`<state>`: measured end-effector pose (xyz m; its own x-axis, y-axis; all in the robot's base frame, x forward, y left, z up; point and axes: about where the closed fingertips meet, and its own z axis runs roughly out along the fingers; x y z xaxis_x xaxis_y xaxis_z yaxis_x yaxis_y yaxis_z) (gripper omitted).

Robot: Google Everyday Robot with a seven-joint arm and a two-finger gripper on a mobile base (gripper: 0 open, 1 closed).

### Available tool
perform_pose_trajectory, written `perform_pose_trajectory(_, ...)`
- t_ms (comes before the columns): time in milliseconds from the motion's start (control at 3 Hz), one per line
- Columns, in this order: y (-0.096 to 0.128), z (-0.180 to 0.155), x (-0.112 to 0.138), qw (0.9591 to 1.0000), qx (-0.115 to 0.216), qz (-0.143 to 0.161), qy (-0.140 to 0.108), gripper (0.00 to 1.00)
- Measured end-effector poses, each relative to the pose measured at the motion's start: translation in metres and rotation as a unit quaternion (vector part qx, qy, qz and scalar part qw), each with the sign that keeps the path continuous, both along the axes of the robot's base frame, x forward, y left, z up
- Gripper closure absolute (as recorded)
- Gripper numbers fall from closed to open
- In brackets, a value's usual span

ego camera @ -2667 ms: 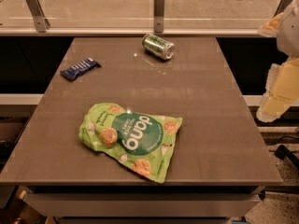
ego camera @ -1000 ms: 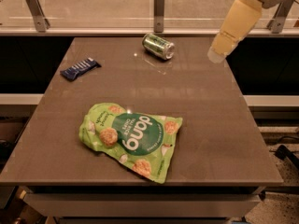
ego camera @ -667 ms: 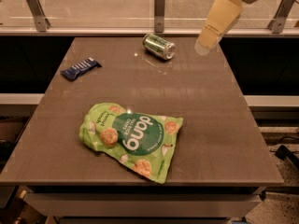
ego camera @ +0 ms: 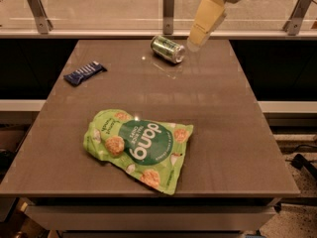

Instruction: Place green can upright

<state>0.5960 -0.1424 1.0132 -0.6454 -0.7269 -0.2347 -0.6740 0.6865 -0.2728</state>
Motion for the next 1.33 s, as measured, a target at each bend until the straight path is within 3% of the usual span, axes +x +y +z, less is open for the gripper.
perform_pose_trajectory(333,0.001,0.000,0.001,1.0000,0.001,0.001,-0.003,0.00)
perform_pose_trajectory(1333,0.015,0.001,0.046,0.9998,-0.019,0.001,-0.004,0.00)
